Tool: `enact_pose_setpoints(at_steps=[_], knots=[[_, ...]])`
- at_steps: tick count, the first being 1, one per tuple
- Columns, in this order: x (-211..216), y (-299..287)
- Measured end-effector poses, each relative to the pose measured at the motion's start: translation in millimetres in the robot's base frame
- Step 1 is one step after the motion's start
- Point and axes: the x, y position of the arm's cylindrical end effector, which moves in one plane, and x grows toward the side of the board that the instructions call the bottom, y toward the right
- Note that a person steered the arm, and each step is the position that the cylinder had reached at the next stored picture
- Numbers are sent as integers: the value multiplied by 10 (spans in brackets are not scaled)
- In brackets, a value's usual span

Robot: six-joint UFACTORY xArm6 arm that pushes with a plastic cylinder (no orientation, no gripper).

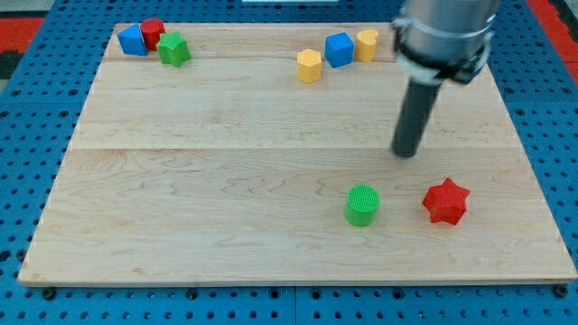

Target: Place the heart at the left of the green circle

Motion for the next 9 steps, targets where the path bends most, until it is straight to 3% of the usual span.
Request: enact_pose_setpoints(at_steps=[2,3,4,6,7,9], knots=[[-1427,656],[-2065,661],[-2126,-13],[-1335,-1422],[-1183,-1935],[-1544,-1333]])
